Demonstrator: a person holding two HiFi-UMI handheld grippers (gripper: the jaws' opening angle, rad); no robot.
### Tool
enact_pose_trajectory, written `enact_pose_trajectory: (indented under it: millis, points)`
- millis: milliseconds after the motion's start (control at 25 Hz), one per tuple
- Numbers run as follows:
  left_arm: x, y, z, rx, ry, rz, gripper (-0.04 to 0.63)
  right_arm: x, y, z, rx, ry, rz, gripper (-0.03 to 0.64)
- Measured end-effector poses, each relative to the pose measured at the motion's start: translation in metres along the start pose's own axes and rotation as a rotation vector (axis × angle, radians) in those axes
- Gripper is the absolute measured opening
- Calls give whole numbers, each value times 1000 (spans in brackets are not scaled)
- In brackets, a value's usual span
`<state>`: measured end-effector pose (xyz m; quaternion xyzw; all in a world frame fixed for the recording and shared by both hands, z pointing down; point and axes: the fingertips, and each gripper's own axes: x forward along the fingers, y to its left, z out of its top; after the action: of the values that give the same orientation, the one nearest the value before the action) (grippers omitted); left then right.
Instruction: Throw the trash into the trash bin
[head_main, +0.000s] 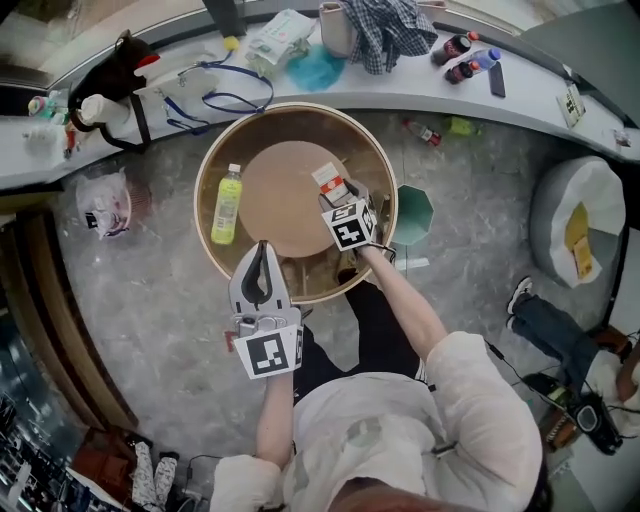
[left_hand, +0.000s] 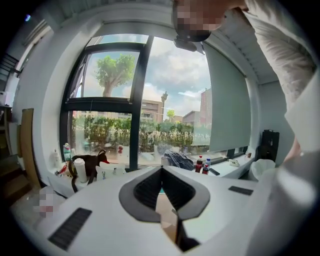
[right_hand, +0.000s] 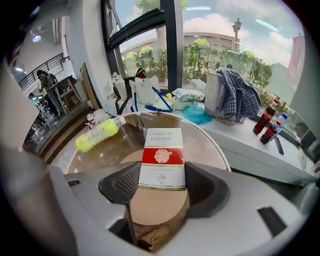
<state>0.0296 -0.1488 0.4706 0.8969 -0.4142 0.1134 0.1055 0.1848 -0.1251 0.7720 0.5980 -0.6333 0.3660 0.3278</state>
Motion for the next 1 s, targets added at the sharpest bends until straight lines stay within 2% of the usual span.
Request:
enact_pose_trajectory:
  millis: [120,240,360,600,720,800,880,1000]
  points:
    - [-13,4,27,-11,-45,8,11,-37,7,33,33,-68,-6,279]
    - [-24,-1,60,20,-102,-20,11,-79,21,71,36,-165,-12,279]
    - [-29,0,94,50,-173,-17,11,-127,36,124,12,-276,-7,279]
    - [-43,1,172,73,-327,-15,11,-271,61,212,51,-575,-3,279]
    - [-51,-12,197,75,-382,-40,11,-336,79,224,84,-721,61,279]
    - [-53,-24,212,81,-415,-64,11,-364,86,227,62,-795,84,279]
    - [-51,-37,225,83,-439,-94,11,-381,84,227,44,-826,63,279]
    - [-52,-58,239,80,-479,-147,11,-397,76,220,87,-856,36,279]
